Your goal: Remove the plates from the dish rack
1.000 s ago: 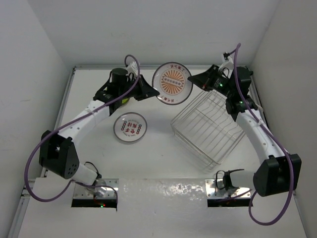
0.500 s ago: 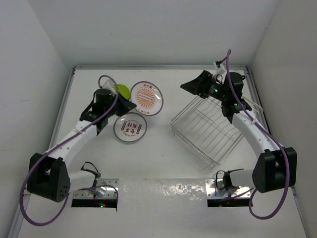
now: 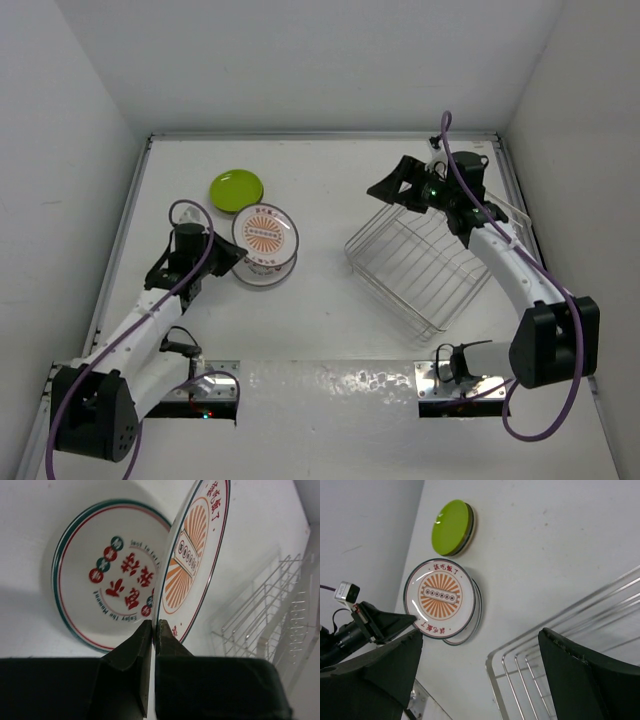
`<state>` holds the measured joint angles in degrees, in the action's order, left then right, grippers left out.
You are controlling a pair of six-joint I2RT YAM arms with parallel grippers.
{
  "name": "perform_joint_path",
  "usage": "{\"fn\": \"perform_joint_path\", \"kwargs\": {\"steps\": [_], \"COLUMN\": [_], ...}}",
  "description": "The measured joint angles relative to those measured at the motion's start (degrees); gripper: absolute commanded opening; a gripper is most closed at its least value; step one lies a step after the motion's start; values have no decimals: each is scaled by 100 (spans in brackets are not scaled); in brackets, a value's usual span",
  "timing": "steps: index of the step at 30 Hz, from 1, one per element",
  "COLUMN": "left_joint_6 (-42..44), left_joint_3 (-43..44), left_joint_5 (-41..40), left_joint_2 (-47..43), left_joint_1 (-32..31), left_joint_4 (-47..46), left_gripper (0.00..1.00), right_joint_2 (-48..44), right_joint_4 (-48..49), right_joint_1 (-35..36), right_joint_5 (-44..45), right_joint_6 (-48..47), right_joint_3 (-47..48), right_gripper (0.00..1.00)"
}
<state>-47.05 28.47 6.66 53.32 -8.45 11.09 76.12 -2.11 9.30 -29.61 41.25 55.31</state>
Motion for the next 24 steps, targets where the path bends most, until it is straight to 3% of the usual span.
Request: {"fn": "perform_joint_path", "kwargs": {"steps": [7,10,11,19,24], "left_joint_6": [0,57,52,107,614], "left_joint_3": [-323,-299,-273,356,1351], "left_joint_5": [92,87,55,-514,-1261], "left_joint_2": [37,-11,-68,-684,-651], "left_joint_1": [0,0,0,4,4], "left_joint_4": [251,354,450,1366,1956], "left_gripper": [1,57,99,100,100], "right_joint_2": [-227,-363,-431,-866,-1019], "right_joint_4": [-623,-846,-944,-1482,-2404], "right_joint_1": [0,0,0,0,7], "right_joint_5": [302,435,516,968,1744], "right_joint_6": [-372,-509,-568,-846,-1285], "right_joint_3": [28,111,144,275,616], "right_gripper": [95,96,97,99,99]}}
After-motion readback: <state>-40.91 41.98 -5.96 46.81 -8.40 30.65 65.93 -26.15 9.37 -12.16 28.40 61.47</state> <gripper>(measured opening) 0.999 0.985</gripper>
